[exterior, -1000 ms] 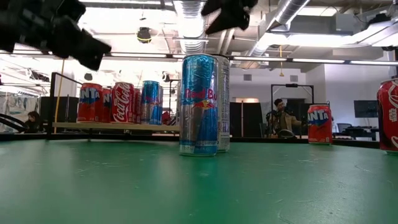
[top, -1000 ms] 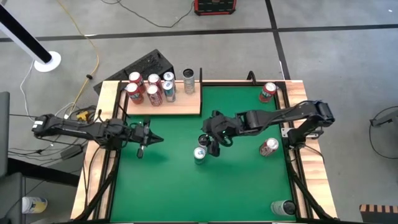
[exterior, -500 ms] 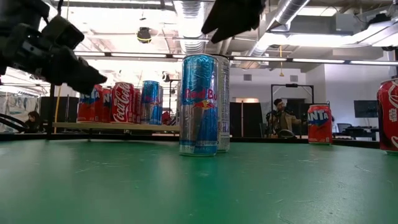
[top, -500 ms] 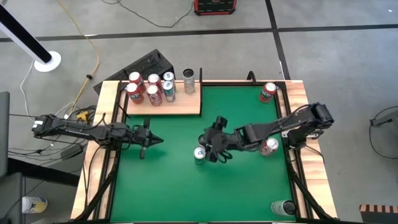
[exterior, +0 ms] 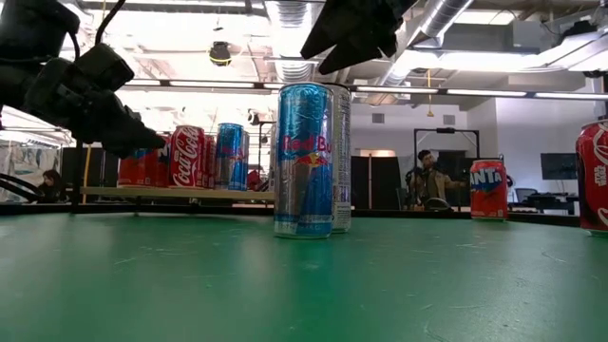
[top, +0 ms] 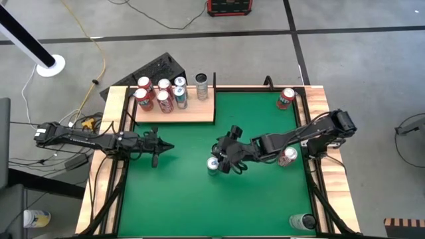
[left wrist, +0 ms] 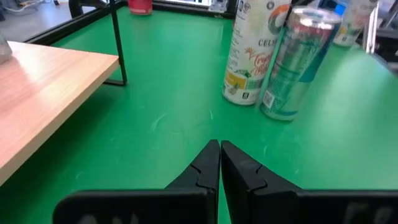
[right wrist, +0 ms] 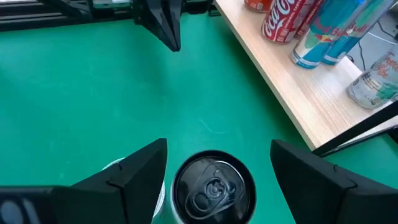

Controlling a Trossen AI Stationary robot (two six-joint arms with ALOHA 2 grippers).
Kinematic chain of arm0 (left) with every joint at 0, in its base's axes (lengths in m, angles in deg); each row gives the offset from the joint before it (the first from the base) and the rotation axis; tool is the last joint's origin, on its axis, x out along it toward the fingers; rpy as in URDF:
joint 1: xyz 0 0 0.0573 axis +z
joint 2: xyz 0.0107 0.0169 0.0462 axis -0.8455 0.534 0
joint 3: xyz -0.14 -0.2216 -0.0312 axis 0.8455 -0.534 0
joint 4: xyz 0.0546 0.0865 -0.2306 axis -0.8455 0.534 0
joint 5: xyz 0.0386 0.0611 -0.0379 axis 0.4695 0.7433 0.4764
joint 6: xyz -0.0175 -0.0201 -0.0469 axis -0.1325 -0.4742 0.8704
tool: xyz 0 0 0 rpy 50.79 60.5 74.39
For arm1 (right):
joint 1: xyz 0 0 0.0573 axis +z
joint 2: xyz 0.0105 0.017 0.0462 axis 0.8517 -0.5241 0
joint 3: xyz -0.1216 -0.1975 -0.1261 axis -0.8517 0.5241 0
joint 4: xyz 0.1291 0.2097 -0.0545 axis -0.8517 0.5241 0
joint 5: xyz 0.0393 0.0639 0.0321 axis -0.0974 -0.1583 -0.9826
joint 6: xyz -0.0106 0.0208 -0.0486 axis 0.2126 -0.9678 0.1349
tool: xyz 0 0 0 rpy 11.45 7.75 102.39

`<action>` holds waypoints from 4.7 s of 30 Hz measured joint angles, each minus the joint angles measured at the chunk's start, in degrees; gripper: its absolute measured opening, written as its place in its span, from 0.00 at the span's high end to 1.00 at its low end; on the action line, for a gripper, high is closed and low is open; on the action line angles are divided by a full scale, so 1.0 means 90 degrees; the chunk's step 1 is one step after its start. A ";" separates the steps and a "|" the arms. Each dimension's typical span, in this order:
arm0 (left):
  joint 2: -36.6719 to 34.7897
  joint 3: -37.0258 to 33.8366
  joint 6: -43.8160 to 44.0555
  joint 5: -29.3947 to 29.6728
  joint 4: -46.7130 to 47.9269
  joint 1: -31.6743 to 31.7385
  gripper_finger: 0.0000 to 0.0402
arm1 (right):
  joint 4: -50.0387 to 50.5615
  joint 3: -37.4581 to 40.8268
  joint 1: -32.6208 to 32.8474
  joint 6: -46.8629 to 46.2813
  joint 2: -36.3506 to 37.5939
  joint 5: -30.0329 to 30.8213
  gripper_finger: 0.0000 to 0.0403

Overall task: Place canned beverage on shelf
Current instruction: Put the top white and yellow soda can on the shelf aligned with the other white and yellow soda can

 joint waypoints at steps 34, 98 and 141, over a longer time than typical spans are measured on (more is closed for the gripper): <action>0.0000 0.0031 -0.0256 -0.0092 0.1490 0.0000 1.00 | -0.0377 -0.0068 0.0567 -0.0053 0.0066 0.1291 0.23; 0.0050 0.0046 -0.0253 -0.0080 0.1511 0.0000 1.00 | -0.0565 -0.0032 0.0471 -0.2501 -0.1270 0.2797 0.23; 0.0056 0.0046 -0.0253 -0.0080 0.1510 0.0000 1.00 | -0.0997 -0.0729 -0.0738 -0.0184 -0.0644 0.0686 0.31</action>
